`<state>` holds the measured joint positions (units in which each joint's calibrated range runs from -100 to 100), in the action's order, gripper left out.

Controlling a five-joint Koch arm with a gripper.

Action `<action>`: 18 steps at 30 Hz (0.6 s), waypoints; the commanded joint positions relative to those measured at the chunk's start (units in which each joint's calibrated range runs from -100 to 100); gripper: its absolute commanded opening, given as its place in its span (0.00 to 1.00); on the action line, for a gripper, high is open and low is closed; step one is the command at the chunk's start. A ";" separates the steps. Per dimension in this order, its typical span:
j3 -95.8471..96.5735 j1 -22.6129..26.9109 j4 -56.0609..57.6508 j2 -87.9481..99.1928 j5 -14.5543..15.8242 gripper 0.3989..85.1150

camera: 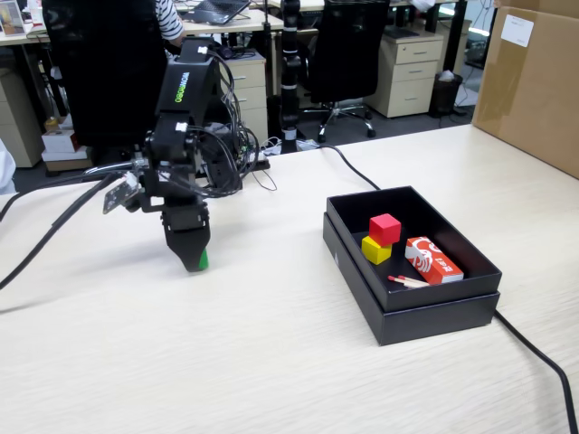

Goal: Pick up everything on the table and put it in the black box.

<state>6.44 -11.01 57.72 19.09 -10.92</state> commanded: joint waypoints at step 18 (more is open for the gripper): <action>-25.57 24.76 2.10 6.90 11.43 0.08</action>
<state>-13.56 12.87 59.19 28.80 -0.22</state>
